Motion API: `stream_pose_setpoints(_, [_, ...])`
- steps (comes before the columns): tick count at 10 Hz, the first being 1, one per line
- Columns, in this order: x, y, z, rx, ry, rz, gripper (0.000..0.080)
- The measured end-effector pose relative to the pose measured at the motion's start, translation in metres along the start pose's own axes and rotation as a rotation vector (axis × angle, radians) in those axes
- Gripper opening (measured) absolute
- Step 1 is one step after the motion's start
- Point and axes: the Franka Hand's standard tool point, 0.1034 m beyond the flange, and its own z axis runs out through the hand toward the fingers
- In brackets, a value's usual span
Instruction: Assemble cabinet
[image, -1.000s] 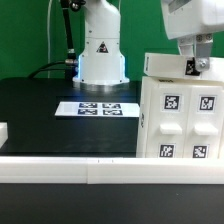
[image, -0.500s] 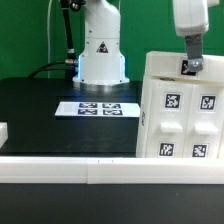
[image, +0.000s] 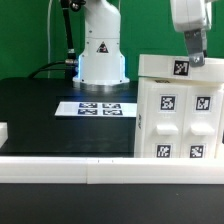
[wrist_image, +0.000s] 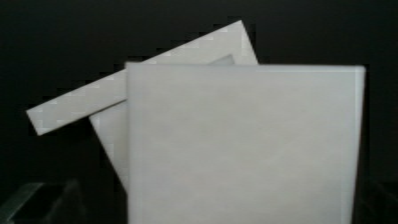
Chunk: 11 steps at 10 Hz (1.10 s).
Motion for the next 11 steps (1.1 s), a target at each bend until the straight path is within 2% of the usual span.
stream_pose_setpoints(2, [-0.003, -0.001, -0.008, 0.007, -0.022, -0.011, 0.0798])
stream_pose_setpoints(4, [-0.003, 0.0, -0.006, 0.004, -0.02, -0.057, 0.0797])
stream_pose_setpoints(5, [-0.003, 0.003, -0.005, -0.026, -0.015, -0.092, 0.0797])
stream_pose_setpoints(6, [-0.005, 0.004, -0.006, -0.08, -0.014, -0.19, 0.0797])
stream_pose_setpoints(8, [-0.012, -0.001, -0.009, -0.127, -0.022, -0.509, 0.0797])
stream_pose_setpoints(10, [-0.019, -0.002, -0.012, -0.186, -0.047, -0.712, 0.0797])
stream_pose_setpoints(11, [-0.019, -0.004, -0.011, -0.173, -0.051, -0.792, 0.0797])
